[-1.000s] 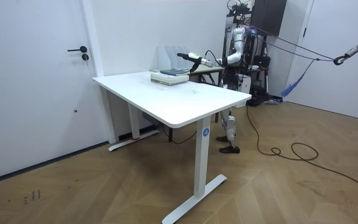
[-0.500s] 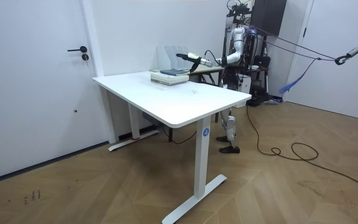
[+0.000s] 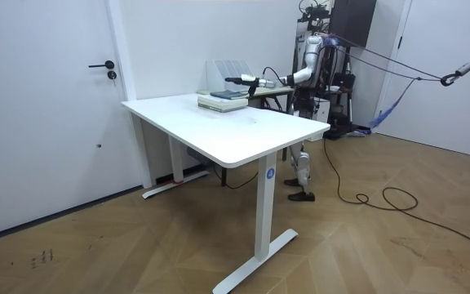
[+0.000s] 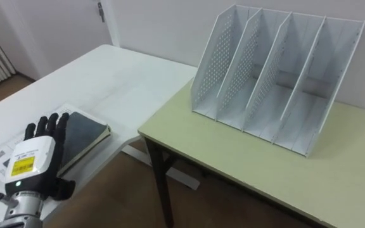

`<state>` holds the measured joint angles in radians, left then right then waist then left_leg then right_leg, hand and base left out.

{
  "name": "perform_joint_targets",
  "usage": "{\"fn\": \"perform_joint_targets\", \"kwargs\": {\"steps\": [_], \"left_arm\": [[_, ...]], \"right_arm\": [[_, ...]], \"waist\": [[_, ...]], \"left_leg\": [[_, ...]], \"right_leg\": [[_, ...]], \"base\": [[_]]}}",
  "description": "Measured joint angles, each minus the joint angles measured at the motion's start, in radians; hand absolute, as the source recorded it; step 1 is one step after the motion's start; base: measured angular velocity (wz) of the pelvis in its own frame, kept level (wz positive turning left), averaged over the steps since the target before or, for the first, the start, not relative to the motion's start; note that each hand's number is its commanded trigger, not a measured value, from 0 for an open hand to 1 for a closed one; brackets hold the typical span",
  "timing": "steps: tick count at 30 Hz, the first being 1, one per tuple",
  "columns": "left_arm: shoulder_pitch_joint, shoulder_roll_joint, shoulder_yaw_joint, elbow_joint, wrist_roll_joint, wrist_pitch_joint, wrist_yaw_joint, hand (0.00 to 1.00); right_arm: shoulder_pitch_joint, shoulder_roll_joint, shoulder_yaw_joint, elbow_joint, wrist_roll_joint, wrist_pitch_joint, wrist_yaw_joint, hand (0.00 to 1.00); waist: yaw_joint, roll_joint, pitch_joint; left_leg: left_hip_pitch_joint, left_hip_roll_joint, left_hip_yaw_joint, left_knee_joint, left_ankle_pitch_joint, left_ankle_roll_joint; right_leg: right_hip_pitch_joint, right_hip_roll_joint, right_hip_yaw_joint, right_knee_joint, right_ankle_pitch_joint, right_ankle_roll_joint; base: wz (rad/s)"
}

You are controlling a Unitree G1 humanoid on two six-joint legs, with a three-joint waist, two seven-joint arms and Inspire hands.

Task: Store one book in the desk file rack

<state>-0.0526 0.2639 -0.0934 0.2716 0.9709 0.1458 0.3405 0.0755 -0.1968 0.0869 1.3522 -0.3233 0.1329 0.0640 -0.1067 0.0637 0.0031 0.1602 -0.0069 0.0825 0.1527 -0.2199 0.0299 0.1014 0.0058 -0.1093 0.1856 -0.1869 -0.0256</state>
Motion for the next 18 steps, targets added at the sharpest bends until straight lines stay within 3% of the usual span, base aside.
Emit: {"fn": "perform_joint_targets", "kwargs": {"steps": [12,18], "left_arm": [[-0.045,0.011,0.013,0.011,-0.067,0.002,-0.005,0.00],[-0.045,0.011,0.013,0.085,-0.132,0.010,-0.063,0.00]], "right_arm": [[0.001,0.002,-0.001,-0.001,0.003,0.000,-0.008,0.00],[0.000,0.002,0.000,-0.001,0.001,0.001,-0.007,0.00]], "waist": [[-0.004,0.013,0.0040],[-0.009,0.014,0.0052]], "left_leg": [[0.007,0.008,0.025,0.000,0.000,0.000],[0.006,0.011,0.025,0.000,0.000,0.000]], "right_leg": [[-0.004,0.010,0.030,0.000,0.004,-0.003],[-0.009,0.013,0.035,0.000,0.005,-0.006]], "base": [[-0.06],[-0.01]]}}
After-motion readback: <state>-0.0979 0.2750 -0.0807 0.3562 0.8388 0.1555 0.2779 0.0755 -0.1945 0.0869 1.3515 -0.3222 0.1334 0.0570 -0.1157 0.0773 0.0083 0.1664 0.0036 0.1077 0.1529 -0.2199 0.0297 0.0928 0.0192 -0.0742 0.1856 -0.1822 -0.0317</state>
